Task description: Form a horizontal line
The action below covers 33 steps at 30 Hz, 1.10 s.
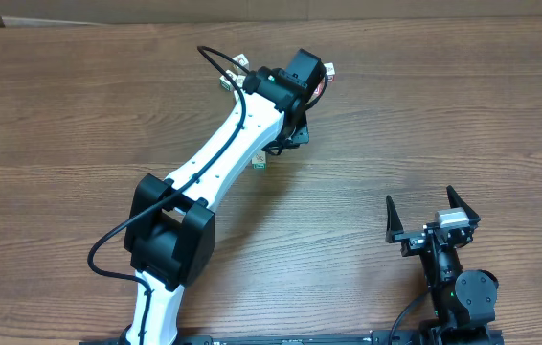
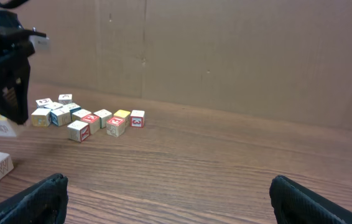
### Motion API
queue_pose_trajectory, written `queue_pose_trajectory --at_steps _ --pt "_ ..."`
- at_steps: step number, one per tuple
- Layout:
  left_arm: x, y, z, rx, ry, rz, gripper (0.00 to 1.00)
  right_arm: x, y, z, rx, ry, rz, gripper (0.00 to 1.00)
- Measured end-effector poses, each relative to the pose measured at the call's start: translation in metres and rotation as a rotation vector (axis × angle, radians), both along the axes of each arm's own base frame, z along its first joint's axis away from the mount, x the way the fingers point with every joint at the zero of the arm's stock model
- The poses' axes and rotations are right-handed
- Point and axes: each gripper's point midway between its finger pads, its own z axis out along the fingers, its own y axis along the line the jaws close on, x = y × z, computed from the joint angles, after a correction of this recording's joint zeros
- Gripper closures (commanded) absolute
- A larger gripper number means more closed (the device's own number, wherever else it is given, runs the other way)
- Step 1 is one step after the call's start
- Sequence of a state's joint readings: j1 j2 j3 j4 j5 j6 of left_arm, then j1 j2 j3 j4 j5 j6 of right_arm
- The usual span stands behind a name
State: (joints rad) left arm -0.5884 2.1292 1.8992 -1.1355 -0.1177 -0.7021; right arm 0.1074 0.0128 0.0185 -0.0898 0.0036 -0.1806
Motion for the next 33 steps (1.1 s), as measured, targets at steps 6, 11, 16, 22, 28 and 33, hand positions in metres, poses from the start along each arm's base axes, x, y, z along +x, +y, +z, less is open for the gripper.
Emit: queue_pose_trajectory --at_steps 6,11,16,22,28,33 --pt "-0.006 -0.005 -0.018 0.006 0.004 -0.011 0.79 0.0 0.0 0.0 0.0 0.0 0.0 0.0" --pt "-0.008 -0.009 -0.02 0.016 -0.004 -0.023 0.8 0.0 0.0 0.0 0.0 0.0 0.0 0.0" --pt "-0.008 -0.009 -0.02 0.023 -0.01 -0.023 0.8 0.0 0.0 0.0 0.0 0.0 0.0 0.0" --pt "-0.005 -0.014 -0.037 0.041 -0.006 -0.032 0.78 0.0 0.0 0.0 0.0 0.0 0.0 0.0" --pt "-0.008 -0.014 -0.059 0.074 0.025 -0.037 0.78 0.0 0.0 0.0 0.0 0.0 0.0 0.0" --pt "-0.007 -0.014 -0.059 0.077 0.02 -0.037 0.78 0.0 0.0 0.0 0.0 0.0 0.0 0.0"
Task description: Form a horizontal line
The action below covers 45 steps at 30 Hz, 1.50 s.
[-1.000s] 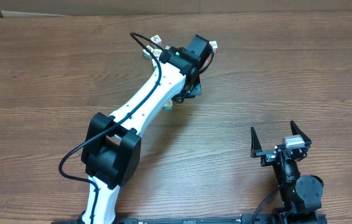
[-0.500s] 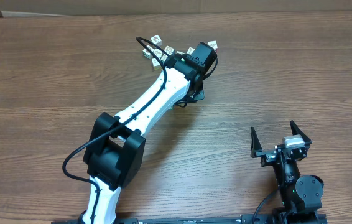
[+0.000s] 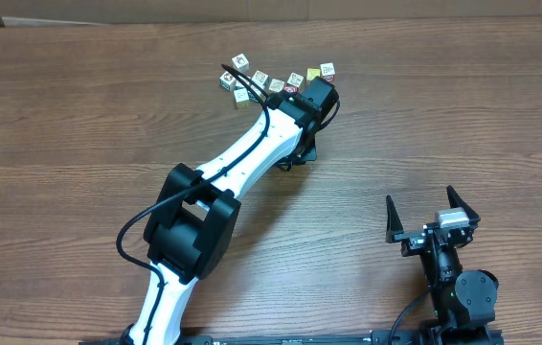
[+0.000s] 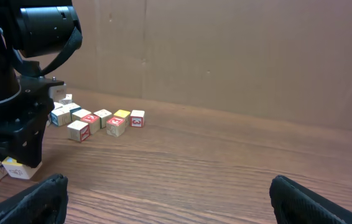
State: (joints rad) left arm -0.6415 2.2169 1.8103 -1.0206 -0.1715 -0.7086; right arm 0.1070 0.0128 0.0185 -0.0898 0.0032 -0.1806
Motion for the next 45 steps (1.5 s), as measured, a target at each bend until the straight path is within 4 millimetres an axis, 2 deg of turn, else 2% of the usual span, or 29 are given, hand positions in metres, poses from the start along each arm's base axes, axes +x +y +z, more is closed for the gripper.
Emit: queue_pose_trajectory --at_steps 11,45 --pt "0.004 0.004 -0.012 0.051 -0.017 0.0 0.75 0.0 0.0 0.0 0.0 0.0 0.0 0.0" --pt "0.007 0.004 -0.011 0.054 -0.03 0.001 0.67 0.0 0.0 0.0 0.0 0.0 0.0 0.0"
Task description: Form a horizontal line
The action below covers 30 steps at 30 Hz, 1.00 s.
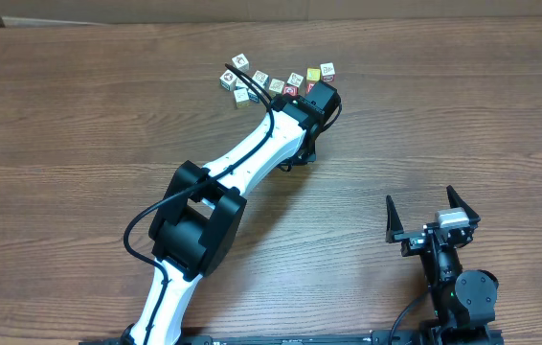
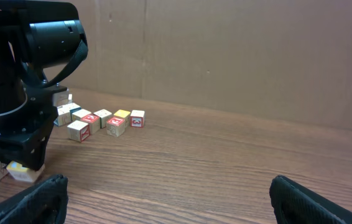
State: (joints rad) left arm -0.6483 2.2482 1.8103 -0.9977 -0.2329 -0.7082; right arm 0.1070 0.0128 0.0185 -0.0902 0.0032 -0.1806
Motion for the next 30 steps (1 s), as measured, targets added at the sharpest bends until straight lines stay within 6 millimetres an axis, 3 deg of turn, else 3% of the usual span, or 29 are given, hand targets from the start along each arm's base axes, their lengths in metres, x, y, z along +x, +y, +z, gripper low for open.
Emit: queue_pose_trajectory --at_steps 15,19,24,30 --pt "-0.001 0.001 0.001 0.005 0.006 -0.004 0.67 0.0 0.0 0.0 0.0 0.0 0.0 0.0" --pt "0.001 0.002 0.016 0.011 0.012 -0.007 0.67 0.0 0.0 0.0 0.0 0.0 0.0 0.0" --pt "0.021 -0.004 0.045 -0.033 -0.044 0.005 0.7 0.0 0.0 0.0 0.0 0.0 0.0 0.0" --pt "0.017 -0.011 0.046 -0.064 -0.02 -0.015 0.82 0.0 0.0 0.0 0.0 -0.001 0.0 0.0"
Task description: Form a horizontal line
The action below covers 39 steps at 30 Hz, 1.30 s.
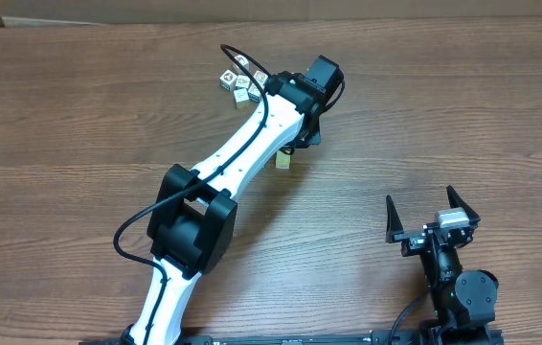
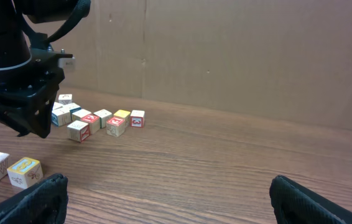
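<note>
A yellow block [image 1: 283, 161] lies on the table beside my left arm. The right wrist view shows the yellow block [image 2: 25, 172] next to a green-and-white block, the two side by side. The loose cluster of blocks [image 2: 95, 121] sits further back, partly hidden under the arm from overhead [image 1: 240, 81]. My left gripper [image 2: 34, 132] hangs above the table between the pair and the cluster, open and holding nothing. My right gripper [image 1: 422, 203] rests open at the near right, far from all blocks.
The brown wooden table [image 1: 462, 105] stretches wide to the right and left of the blocks. A cardboard wall [image 2: 238, 56] stands behind its far edge. My left arm [image 1: 242, 153] lies diagonally across the middle.
My left gripper was down over the yellow block beside the green one. It now stands lifted and further back toward the cluster, with the yellow block left on the table. The right arm is unchanged.
First my left gripper held a block in the air left of the cluster, with the green block alone on the table. Then it was low beside the green block with the yellow block under it. Now the yellow block lies free beside the green one.
</note>
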### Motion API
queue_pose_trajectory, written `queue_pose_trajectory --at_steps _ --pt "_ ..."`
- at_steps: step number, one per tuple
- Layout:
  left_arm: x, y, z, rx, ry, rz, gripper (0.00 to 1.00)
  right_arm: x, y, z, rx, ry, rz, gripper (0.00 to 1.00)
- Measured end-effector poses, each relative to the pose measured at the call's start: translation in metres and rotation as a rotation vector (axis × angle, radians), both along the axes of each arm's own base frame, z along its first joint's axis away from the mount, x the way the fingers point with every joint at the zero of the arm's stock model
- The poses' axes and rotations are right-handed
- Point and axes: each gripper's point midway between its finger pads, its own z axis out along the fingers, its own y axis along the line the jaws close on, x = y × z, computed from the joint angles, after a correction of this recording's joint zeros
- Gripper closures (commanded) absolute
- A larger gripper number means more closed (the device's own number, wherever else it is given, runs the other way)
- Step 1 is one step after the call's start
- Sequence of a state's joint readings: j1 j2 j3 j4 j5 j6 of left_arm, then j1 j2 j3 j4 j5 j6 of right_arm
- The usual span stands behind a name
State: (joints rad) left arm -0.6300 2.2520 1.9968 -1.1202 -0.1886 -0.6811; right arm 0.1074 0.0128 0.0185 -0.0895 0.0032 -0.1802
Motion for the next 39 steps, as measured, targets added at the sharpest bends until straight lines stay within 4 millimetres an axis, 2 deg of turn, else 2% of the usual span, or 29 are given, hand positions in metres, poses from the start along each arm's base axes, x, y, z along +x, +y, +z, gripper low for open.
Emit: queue_pose_trajectory --at_steps 10,17,20,22,23,26,28,32,39 --pt "-0.015 -0.018 -0.008 -0.017 0.022 -0.044 0.96 0.0 0.0 0.0 0.0 0.0 0.0 0.0" --pt "-0.02 -0.018 -0.025 -0.008 0.036 -0.049 0.96 0.0 0.0 0.0 0.0 0.0 0.0 0.0" --pt "-0.024 -0.015 -0.031 0.001 0.047 -0.049 0.86 0.0 0.0 0.0 0.0 0.0 0.0 0.0" --pt "-0.025 -0.014 -0.034 0.005 0.053 -0.049 0.86 0.0 0.0 0.0 0.0 0.0 0.0 0.0" --pt "-0.025 -0.014 -0.034 0.005 0.053 -0.049 0.82 0.0 0.0 0.0 0.0 0.001 0.0 0.0" --pt "-0.023 -0.015 -0.034 -0.001 0.044 -0.049 0.79 0.0 0.0 0.0 0.0 0.0 0.0 0.0" --pt "-0.022 -0.016 -0.033 -0.005 0.04 -0.049 0.82 0.0 0.0 0.0 0.0 0.0 0.0 0.0" --pt "-0.022 -0.016 -0.033 -0.006 0.039 -0.047 0.95 0.0 0.0 0.0 0.0 0.0 0.0 0.0" --pt "-0.017 -0.021 -0.032 -0.022 0.016 -0.051 0.96 0.0 0.0 0.0 0.0 0.0 0.0 0.0"
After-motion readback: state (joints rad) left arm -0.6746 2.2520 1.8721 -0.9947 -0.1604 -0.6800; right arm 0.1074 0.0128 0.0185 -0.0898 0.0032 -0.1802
